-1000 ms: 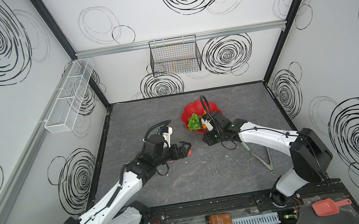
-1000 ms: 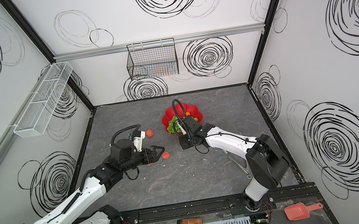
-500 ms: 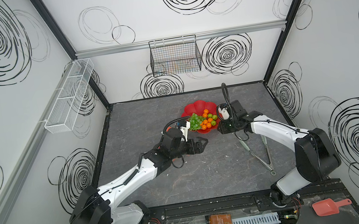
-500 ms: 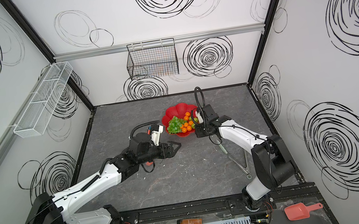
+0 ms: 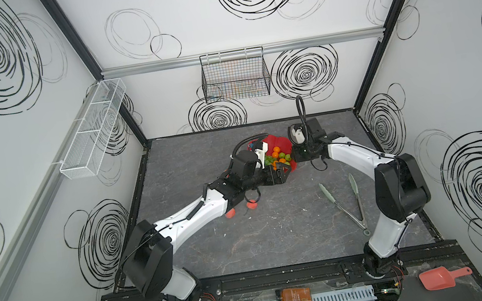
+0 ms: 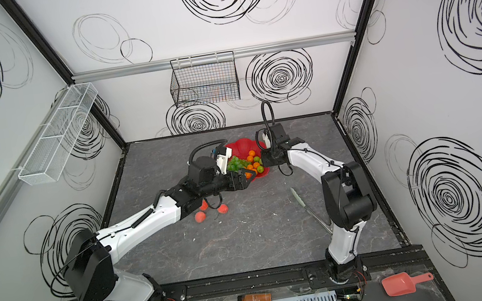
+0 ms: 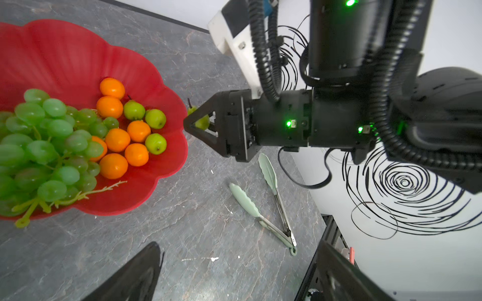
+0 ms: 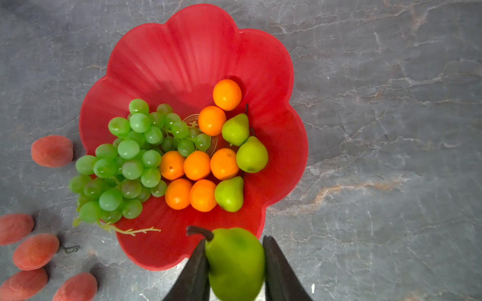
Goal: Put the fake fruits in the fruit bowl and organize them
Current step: 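Carry the pear over the bowl with the right gripper while the left reaches in, then open the right gripper over the bowl while the left arm draws back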
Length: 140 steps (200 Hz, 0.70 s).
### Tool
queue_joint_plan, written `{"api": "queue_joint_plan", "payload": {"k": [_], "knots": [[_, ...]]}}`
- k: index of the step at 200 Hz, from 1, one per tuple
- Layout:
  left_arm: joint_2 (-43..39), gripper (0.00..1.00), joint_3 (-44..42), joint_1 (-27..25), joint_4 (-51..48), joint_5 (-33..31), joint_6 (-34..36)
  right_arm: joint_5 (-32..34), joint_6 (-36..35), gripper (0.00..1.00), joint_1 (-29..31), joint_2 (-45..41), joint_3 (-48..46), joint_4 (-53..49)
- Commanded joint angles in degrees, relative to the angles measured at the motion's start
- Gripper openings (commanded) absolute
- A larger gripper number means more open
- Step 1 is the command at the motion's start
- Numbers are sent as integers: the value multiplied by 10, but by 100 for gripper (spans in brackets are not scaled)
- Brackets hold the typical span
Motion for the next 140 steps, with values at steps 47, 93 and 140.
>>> {"api": "queue_joint_plan", "payload": {"k": [47,93,140], "knots": [[16,96,-18,50,75,23,7,38,-41,34,0,101,109,-70],[22,96,-15,61,87,67,7,50,-58,34,0,135,134,-80],[29,96,-14,65,87,77,4,53,-62,36,1,149,140,-83]]}}
